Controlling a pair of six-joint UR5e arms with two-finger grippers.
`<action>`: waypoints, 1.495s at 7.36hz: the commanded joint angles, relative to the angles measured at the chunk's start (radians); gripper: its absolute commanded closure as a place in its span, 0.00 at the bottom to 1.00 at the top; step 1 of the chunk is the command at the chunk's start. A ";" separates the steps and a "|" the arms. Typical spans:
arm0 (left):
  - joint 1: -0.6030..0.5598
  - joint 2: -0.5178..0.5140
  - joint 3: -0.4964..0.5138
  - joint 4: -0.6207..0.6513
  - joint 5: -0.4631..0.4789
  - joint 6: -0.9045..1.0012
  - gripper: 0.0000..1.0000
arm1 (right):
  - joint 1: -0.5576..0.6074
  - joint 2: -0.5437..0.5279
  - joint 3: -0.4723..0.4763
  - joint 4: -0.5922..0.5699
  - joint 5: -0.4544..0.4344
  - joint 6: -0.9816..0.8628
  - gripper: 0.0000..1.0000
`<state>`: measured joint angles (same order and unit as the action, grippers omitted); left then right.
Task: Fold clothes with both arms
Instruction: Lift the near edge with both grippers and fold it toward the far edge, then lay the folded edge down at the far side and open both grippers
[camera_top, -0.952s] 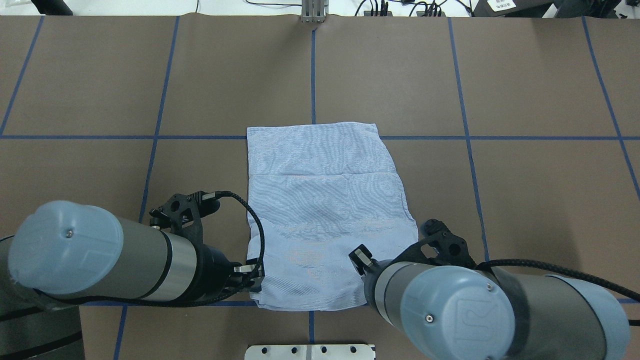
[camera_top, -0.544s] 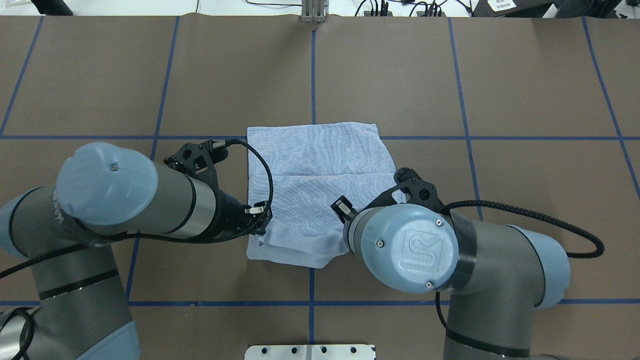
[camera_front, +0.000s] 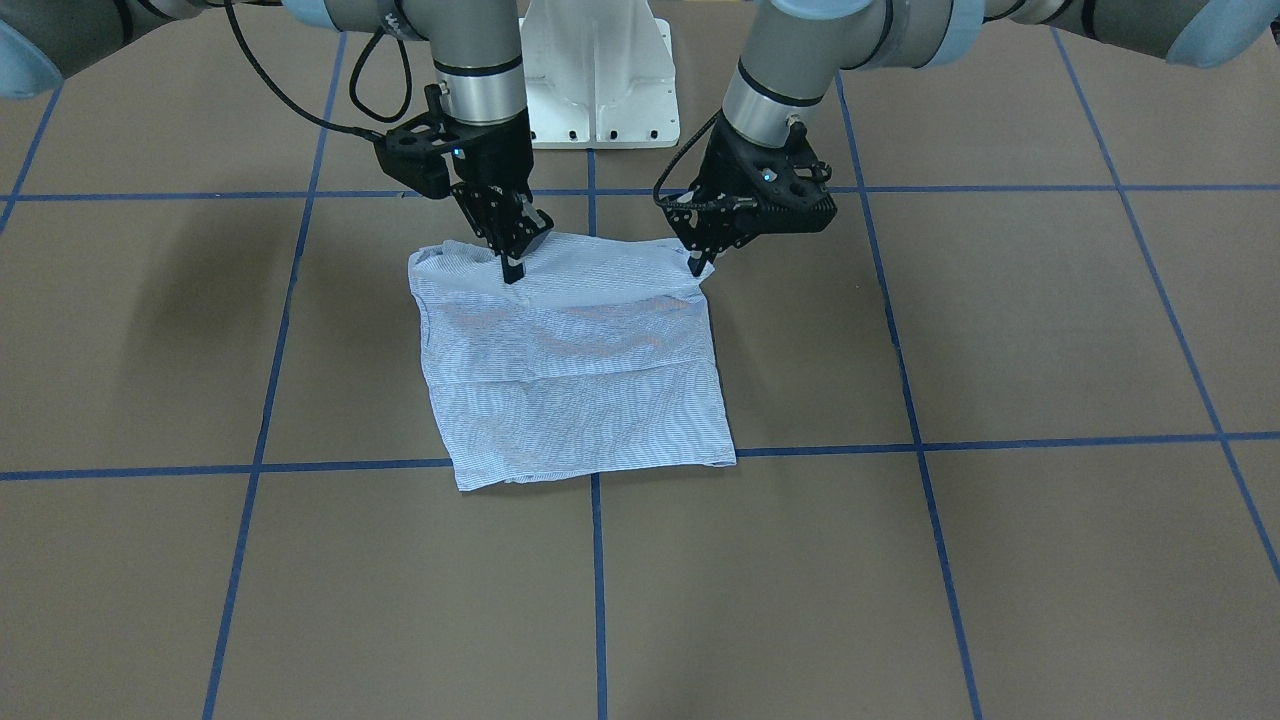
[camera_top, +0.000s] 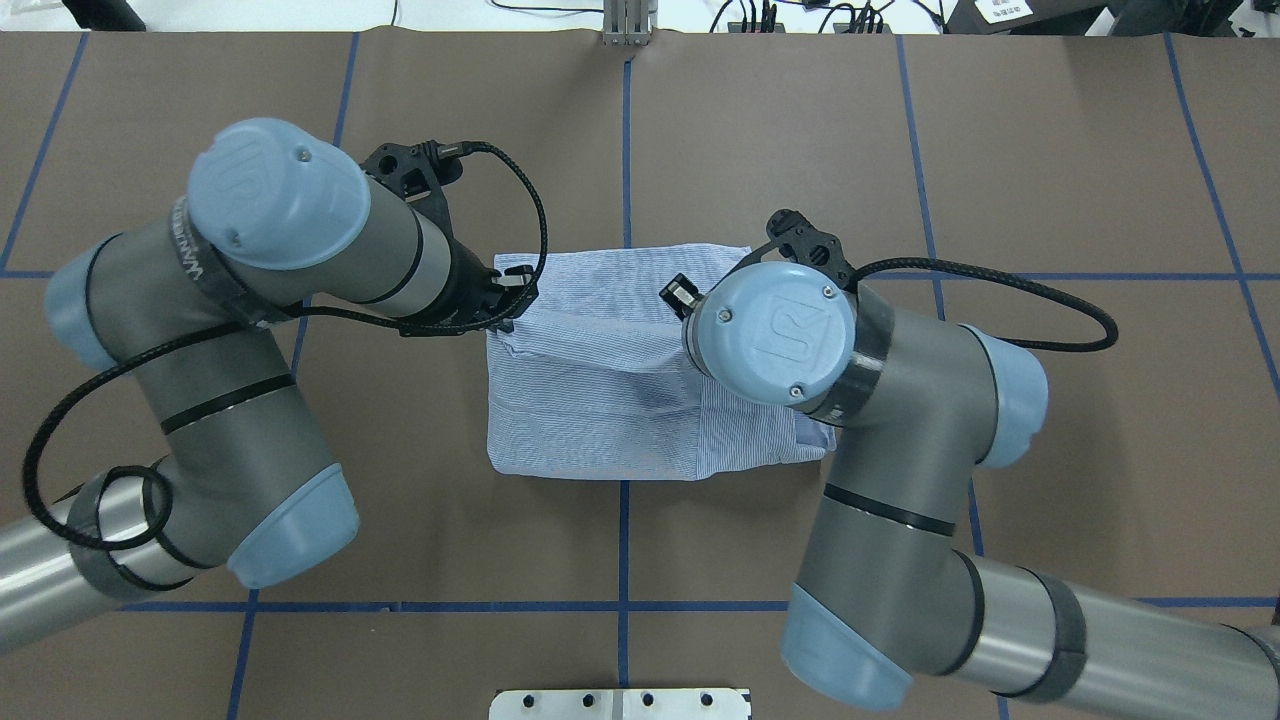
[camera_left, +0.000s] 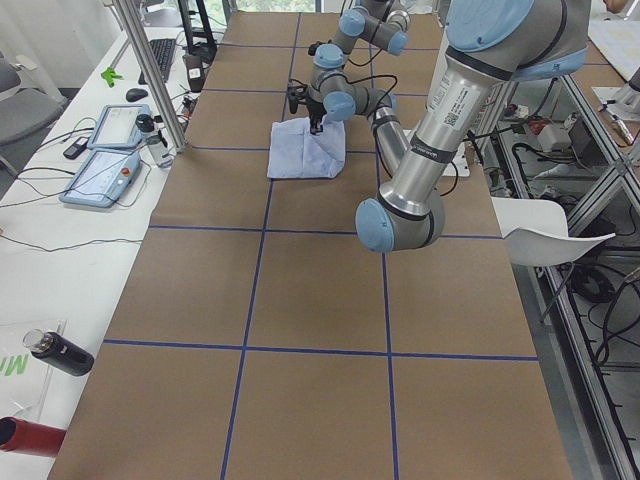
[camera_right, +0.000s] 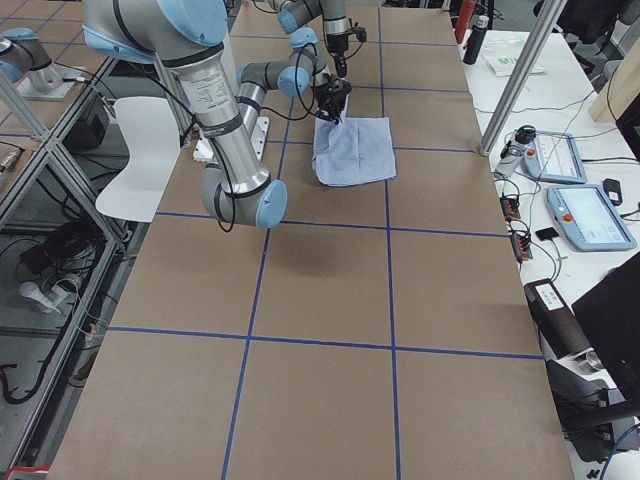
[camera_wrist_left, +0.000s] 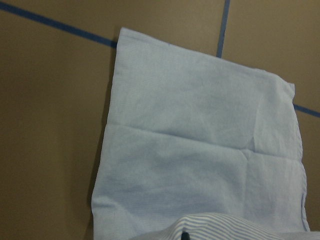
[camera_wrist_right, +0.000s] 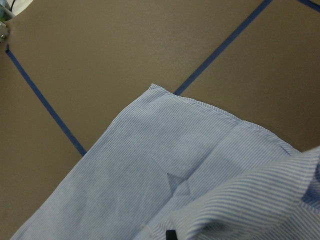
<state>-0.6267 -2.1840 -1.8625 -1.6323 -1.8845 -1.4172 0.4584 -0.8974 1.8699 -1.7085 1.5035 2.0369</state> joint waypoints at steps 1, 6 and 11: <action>-0.013 -0.052 0.139 -0.009 0.033 0.062 1.00 | 0.045 0.072 -0.193 0.080 0.003 -0.076 1.00; -0.060 -0.077 0.342 -0.207 0.033 0.126 0.01 | 0.135 0.100 -0.373 0.239 0.127 -0.254 0.02; -0.128 0.025 0.188 -0.196 -0.065 0.274 0.00 | 0.183 0.124 -0.359 0.231 0.279 -0.279 0.00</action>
<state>-0.7508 -2.2017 -1.6186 -1.8322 -1.9439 -1.1813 0.6538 -0.7736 1.5040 -1.4783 1.7803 1.7595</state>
